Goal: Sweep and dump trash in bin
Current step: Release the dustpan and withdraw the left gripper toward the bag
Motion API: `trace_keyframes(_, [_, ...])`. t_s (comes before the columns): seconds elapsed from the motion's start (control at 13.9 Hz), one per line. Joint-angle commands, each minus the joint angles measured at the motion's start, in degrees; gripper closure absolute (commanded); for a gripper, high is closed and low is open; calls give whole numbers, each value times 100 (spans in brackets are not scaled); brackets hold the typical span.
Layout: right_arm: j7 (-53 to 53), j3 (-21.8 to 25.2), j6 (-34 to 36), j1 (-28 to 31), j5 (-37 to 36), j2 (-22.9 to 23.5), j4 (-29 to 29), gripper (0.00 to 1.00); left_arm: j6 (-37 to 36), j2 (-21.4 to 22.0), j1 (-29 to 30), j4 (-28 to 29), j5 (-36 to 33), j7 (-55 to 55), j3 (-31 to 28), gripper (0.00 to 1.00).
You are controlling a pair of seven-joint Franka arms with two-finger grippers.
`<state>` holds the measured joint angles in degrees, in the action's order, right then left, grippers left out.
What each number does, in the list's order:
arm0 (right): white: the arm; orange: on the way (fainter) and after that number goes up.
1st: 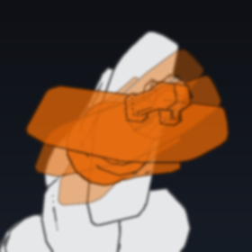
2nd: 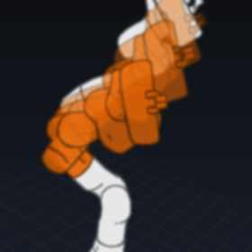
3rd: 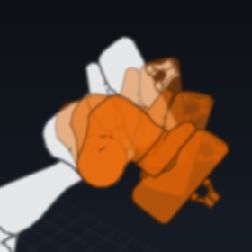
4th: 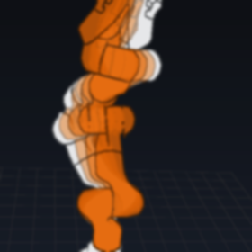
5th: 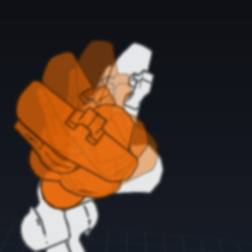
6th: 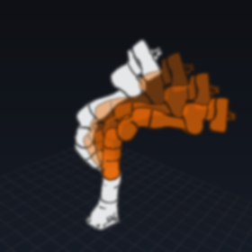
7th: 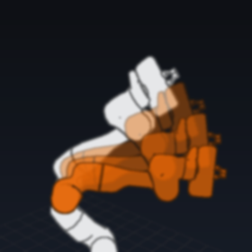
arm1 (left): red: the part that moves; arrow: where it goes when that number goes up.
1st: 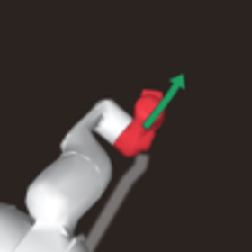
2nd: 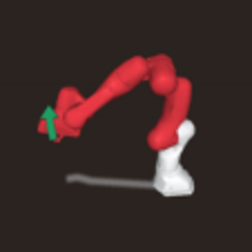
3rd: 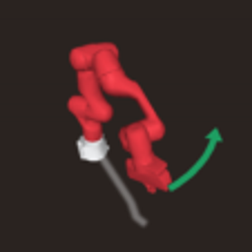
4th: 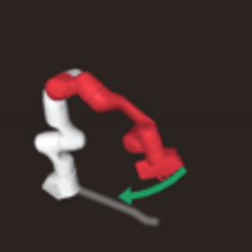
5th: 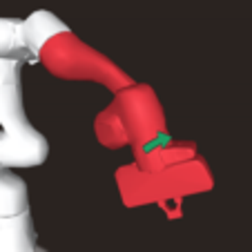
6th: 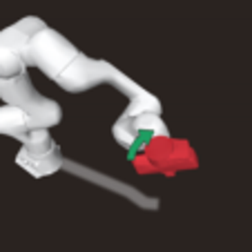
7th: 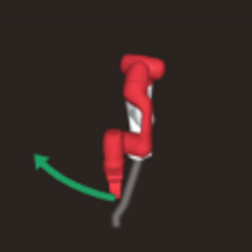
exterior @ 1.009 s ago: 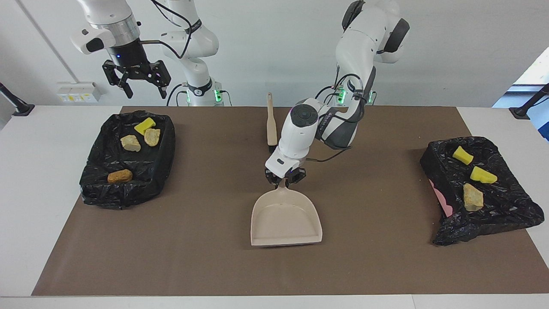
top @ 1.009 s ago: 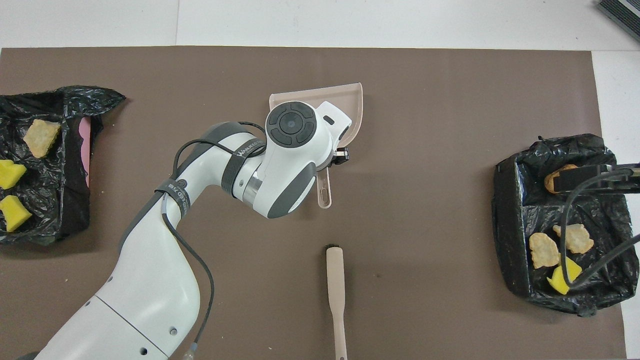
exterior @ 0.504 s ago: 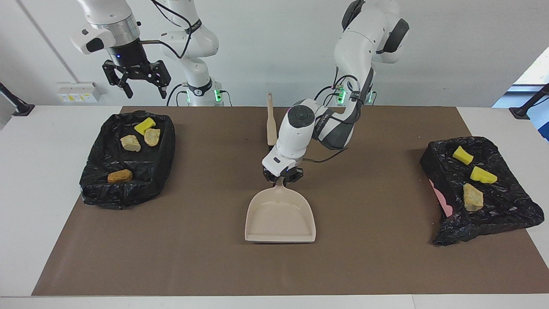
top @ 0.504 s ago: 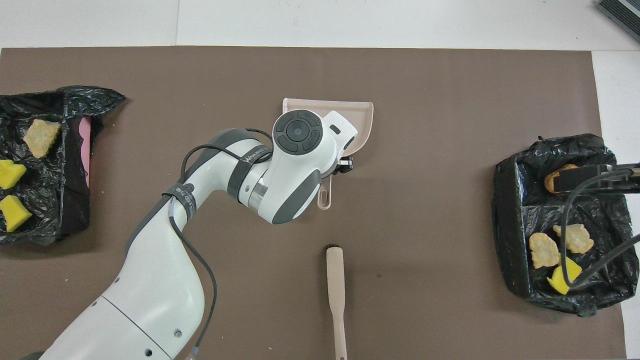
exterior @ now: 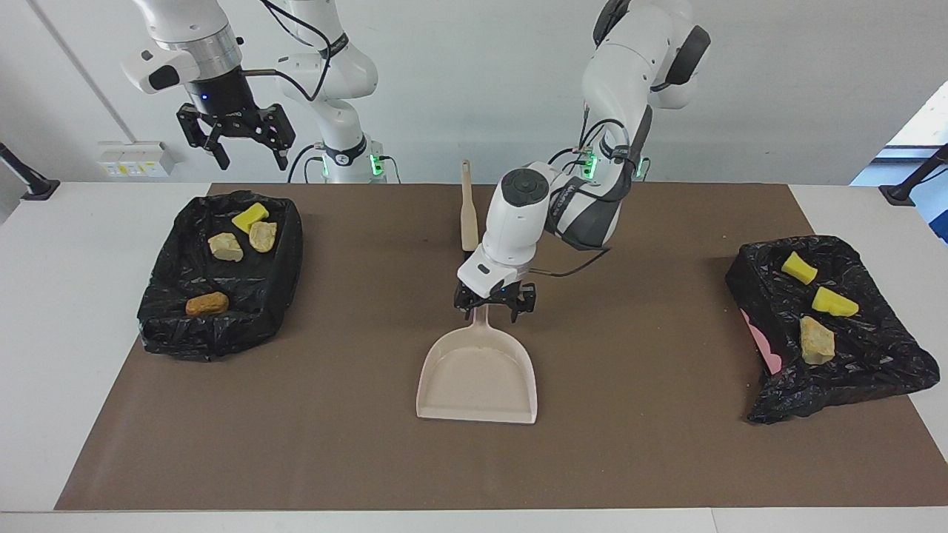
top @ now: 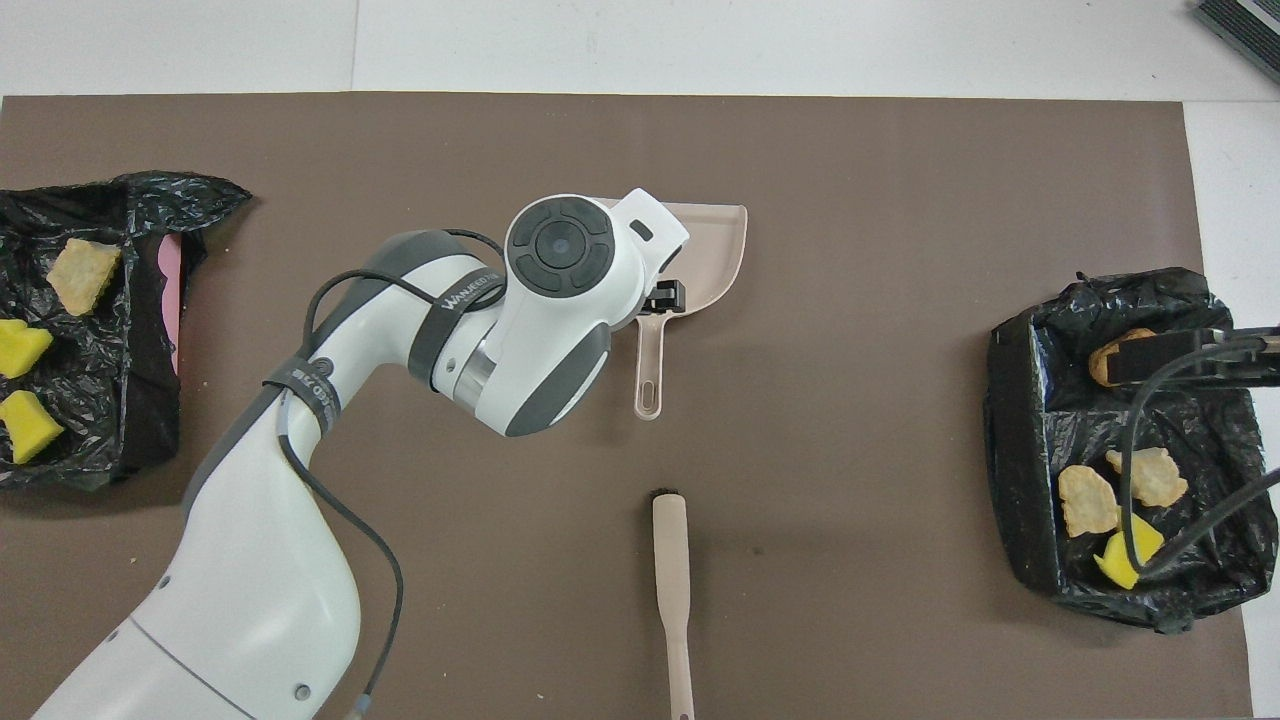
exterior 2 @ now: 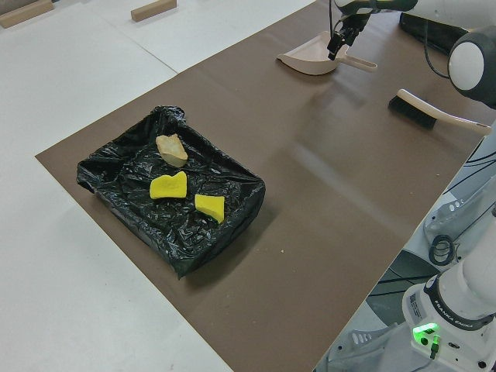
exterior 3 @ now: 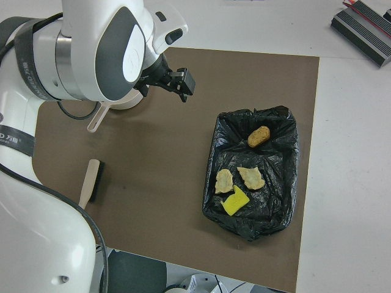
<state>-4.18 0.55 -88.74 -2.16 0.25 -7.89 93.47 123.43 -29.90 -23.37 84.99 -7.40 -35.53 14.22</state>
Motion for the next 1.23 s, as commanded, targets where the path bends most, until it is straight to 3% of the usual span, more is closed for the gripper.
trace_keyframes(0.0, [93, 24, 32, 14, 107, -38, 40, 0, -458, 536, 454, 220, -104, 457, -7, 0])
trace_keyframes(0.29, [93, 33, 32, 14, 107, -38, 40, 0, -1013, 1063, 1034, 185, -412, 941, 10, 0])
trace_keyframes(0.5, [93, 33, 32, 14, 107, -38, 40, 0, -1540, 1556, 1553, 150, -342, 1932, 28, 0])
trace_keyframes(1.15, [93, 24, 32, 14, 107, -38, 40, 0, -3376, 3032, 2274, 88, 730, 3016, -68, 0])
